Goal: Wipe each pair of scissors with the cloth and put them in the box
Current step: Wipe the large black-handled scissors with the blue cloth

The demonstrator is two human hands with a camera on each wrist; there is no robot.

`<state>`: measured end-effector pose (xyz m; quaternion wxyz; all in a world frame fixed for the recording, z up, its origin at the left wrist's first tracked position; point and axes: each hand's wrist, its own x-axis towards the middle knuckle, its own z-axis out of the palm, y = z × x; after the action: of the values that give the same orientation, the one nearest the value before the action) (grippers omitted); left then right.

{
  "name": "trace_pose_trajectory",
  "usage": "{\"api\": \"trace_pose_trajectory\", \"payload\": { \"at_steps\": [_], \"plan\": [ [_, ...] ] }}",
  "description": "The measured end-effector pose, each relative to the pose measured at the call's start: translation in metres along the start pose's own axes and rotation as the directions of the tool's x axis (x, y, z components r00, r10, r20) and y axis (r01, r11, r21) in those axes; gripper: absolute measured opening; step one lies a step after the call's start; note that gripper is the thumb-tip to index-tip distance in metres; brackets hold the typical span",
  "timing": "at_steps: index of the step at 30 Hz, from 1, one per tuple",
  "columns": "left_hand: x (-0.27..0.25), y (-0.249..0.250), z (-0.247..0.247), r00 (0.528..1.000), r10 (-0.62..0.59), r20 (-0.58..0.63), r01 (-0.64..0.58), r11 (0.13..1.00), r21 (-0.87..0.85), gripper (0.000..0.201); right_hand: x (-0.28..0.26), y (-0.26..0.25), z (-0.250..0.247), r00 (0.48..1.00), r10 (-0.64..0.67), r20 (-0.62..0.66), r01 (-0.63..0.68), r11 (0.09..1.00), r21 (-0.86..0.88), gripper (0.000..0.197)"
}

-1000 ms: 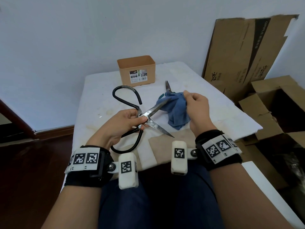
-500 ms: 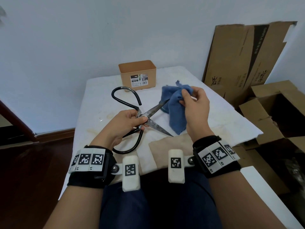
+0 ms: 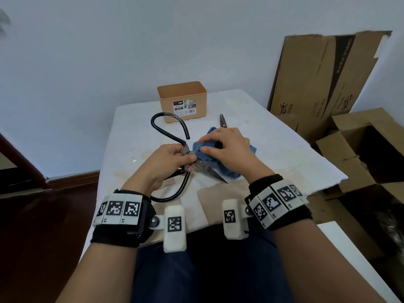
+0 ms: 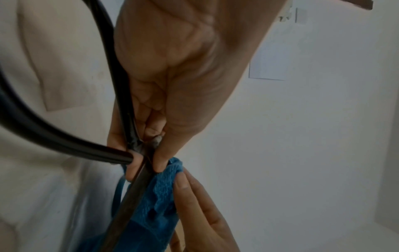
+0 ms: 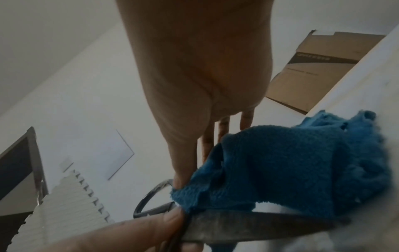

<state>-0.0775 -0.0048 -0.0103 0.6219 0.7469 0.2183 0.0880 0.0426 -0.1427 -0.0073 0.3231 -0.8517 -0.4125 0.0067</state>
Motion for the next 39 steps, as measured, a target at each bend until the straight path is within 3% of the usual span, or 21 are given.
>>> {"api": "trace_pose_trajectory", "payload": {
  "at_steps": [4, 7, 15, 25, 30, 34, 39],
  "plan": [
    [-0.001, 0.002, 0.001, 1.0, 0.007, 0.022, -0.008, 1.0, 0.016, 0.008, 0.001, 0.0, 0.002, 0.999, 0.017, 0.032, -0.015, 0.998, -0.059, 0.022],
    [-0.002, 0.003, 0.002, 0.999, 0.005, 0.05, -0.006, 1.0, 0.013, 0.006, 0.001, 0.006, 0.003, 0.999, 0.034, 0.023, -0.036, 0.997, 0.072, 0.003],
    [-0.006, 0.0, -0.001, 0.995, -0.001, 0.104, -0.005, 0.998, 0.058, 0.009, -0.001, 0.019, -0.008, 0.989, 0.043, 0.144, -0.071, 0.977, 0.2, 0.012],
    [-0.005, -0.001, -0.013, 0.999, -0.015, 0.05, 0.01, 0.995, 0.098, 0.013, -0.003, 0.028, -0.01, 0.986, 0.165, 0.016, -0.161, 0.93, 0.329, 0.016],
    [-0.003, -0.002, -0.016, 0.999, -0.018, 0.048, 0.014, 0.997, 0.077, 0.006, -0.003, 0.029, -0.007, 0.956, 0.284, -0.075, -0.219, 0.858, 0.465, 0.019],
    [-0.002, -0.005, -0.019, 1.0, -0.027, 0.016, 0.027, 0.999, -0.028, 0.005, -0.004, 0.035, -0.009, 0.869, 0.465, -0.168, -0.276, 0.738, 0.616, 0.026],
    [0.003, -0.007, -0.006, 0.998, -0.051, -0.033, 0.043, 0.978, -0.206, 0.003, -0.007, 0.023, -0.006, 0.893, 0.446, -0.064, -0.278, 0.656, 0.702, 0.027]
  ]
}}
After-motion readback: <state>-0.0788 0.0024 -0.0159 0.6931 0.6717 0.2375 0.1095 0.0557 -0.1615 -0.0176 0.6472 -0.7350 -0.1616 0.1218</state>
